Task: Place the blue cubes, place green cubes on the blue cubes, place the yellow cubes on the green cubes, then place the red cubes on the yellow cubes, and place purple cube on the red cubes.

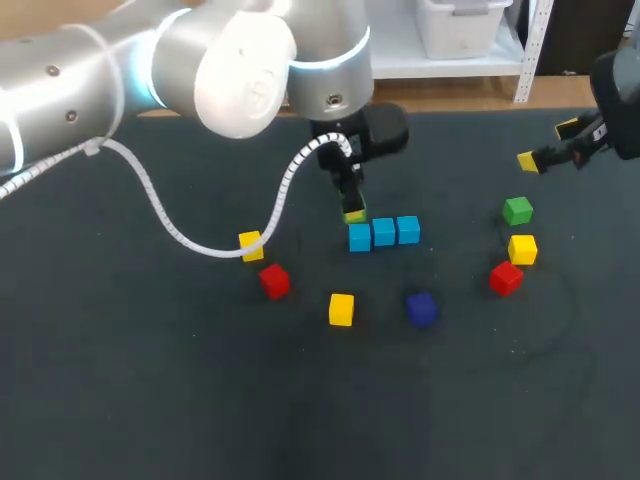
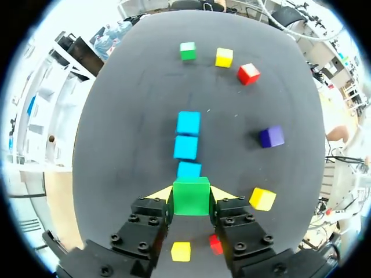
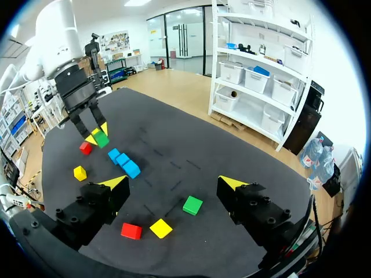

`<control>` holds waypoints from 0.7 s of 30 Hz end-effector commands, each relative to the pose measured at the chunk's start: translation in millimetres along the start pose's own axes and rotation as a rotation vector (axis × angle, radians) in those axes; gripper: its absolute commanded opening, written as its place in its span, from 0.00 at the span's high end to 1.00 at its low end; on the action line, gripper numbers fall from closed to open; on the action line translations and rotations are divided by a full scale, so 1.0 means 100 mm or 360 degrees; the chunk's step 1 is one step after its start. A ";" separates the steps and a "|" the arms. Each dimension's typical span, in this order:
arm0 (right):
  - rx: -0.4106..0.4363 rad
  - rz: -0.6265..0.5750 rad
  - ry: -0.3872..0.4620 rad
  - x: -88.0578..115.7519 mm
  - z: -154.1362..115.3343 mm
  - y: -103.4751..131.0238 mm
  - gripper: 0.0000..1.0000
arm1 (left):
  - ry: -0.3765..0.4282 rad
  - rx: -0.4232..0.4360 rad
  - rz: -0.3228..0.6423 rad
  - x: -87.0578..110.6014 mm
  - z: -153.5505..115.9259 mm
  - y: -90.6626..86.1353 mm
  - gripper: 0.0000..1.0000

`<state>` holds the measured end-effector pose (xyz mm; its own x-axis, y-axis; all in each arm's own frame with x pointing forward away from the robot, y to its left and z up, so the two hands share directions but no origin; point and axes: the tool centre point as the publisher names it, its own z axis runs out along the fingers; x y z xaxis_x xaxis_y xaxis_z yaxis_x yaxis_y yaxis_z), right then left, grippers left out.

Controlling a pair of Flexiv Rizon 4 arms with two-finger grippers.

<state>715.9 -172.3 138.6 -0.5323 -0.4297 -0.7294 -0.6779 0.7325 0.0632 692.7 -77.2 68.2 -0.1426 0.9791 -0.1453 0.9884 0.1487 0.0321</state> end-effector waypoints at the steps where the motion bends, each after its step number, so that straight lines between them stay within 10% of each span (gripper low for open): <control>1: 0.0006 0.0001 0.0003 0.00 0.00 0.01 0.00 | -0.0009 0.0028 0.0023 -0.08 0.02 -0.03 1.00; 21: 0.0006 0.0001 0.0003 0.00 0.00 0.01 0.00 | -0.0001 0.0057 0.0085 -0.17 0.33 0.07 1.00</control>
<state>715.9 -172.3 138.6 -0.5324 -0.4297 -0.7293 -0.6779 0.7324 0.0632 698.6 -93.9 41.9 -0.0894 0.9842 -0.1526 0.9957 0.0922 0.0115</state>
